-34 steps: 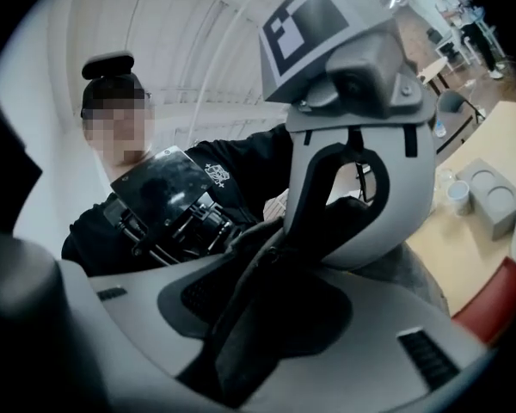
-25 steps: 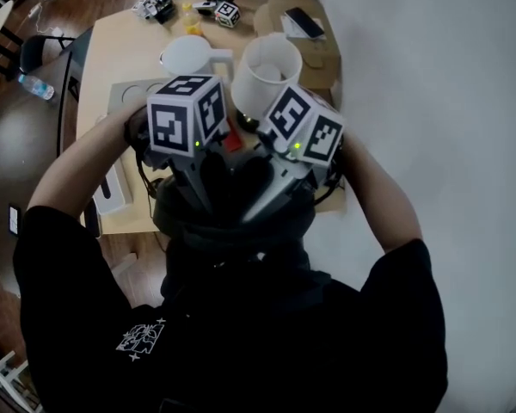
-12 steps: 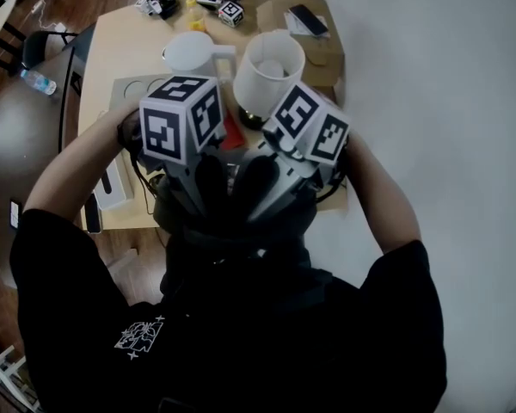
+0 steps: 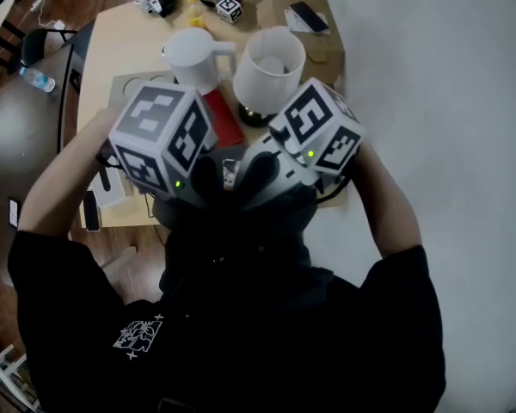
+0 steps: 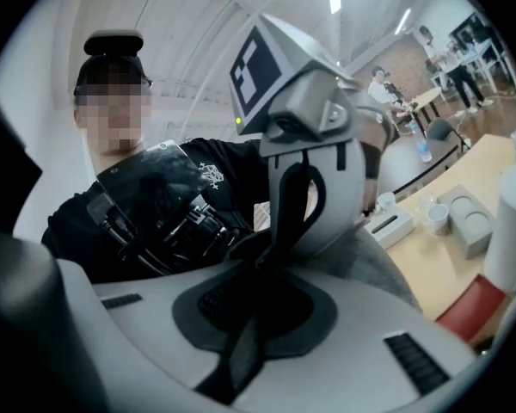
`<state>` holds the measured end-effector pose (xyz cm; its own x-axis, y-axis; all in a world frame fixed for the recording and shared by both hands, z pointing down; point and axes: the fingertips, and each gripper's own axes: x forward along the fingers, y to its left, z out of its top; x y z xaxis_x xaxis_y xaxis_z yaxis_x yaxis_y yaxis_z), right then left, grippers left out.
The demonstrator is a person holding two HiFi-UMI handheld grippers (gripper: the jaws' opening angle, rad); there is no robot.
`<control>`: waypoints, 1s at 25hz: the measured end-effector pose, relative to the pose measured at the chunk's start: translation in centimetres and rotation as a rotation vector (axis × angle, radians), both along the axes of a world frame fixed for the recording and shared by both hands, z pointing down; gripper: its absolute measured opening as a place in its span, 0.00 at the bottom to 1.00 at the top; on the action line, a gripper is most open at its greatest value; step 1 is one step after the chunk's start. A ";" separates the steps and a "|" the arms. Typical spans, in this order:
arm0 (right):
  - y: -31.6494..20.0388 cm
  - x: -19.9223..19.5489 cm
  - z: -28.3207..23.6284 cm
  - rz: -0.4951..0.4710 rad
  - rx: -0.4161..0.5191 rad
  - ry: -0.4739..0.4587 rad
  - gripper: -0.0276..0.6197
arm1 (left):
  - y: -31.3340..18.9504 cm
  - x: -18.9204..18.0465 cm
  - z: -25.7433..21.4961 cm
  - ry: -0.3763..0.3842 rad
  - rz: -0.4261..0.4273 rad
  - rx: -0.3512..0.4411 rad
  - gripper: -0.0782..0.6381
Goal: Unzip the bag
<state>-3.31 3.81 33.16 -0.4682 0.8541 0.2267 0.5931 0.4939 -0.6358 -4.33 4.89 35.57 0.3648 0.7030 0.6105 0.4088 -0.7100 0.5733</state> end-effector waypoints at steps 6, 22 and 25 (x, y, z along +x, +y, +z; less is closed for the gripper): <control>-1.9 0.3 -1.1 0.227 0.375 -0.064 0.08 | -3.2 0.0 -1.7 0.112 -0.068 0.837 0.11; -5.5 1.1 -2.2 0.688 0.563 -0.117 0.06 | -7.0 -1.2 -2.6 0.357 -0.533 1.158 0.12; -5.6 1.3 -2.3 0.729 0.584 -0.148 0.06 | -7.2 -1.4 -2.7 0.402 -0.595 1.114 0.12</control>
<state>-2.03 -1.81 30.85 -0.9000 0.1098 0.4218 0.0678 0.9912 -0.1134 -5.69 -2.26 32.87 0.7308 -0.4290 0.5309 -0.1229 -0.8478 -0.5158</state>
